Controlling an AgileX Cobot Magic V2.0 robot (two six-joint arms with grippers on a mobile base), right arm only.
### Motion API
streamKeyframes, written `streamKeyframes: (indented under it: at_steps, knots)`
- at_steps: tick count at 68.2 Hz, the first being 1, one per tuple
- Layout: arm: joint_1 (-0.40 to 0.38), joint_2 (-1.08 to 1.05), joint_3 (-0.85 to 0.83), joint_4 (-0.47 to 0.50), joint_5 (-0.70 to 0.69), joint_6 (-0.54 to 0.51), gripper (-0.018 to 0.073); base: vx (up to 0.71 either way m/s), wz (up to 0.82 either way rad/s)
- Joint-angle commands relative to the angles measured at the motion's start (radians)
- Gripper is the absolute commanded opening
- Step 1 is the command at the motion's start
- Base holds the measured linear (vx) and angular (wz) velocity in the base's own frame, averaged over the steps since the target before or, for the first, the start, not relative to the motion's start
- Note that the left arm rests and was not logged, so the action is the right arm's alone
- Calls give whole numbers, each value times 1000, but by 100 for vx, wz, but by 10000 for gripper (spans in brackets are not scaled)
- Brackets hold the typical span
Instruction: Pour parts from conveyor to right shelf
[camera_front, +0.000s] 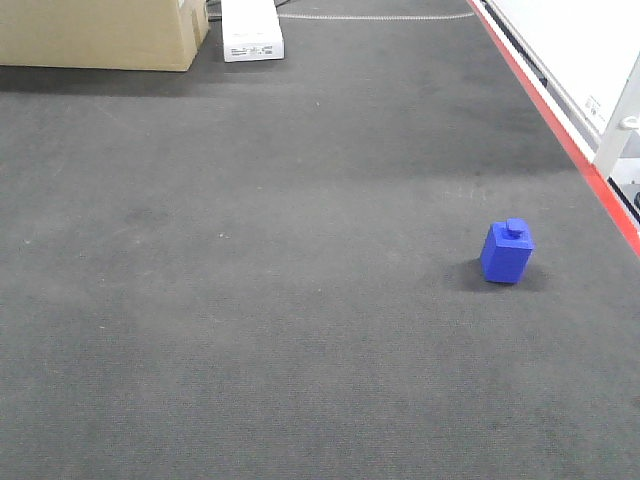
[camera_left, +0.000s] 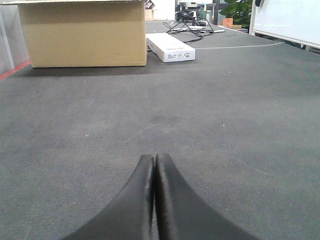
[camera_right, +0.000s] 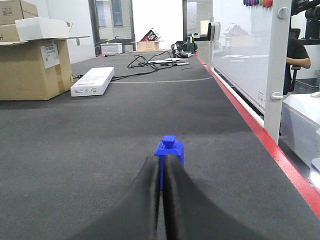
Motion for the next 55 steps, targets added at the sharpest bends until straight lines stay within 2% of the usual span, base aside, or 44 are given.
streamKeyframes:
  at_steps: [1,30,40,55]
  knots:
    - [0,-15,0,-8,-72,0,-10,0,0]
    - [0,-15,-1,-8,-85,0,-10,0,0]
    - [0,-15,-1,-10,-141,-1,-10,0,0]
    - [0,-15,-14,-13,-350,-38,-10,0,0]
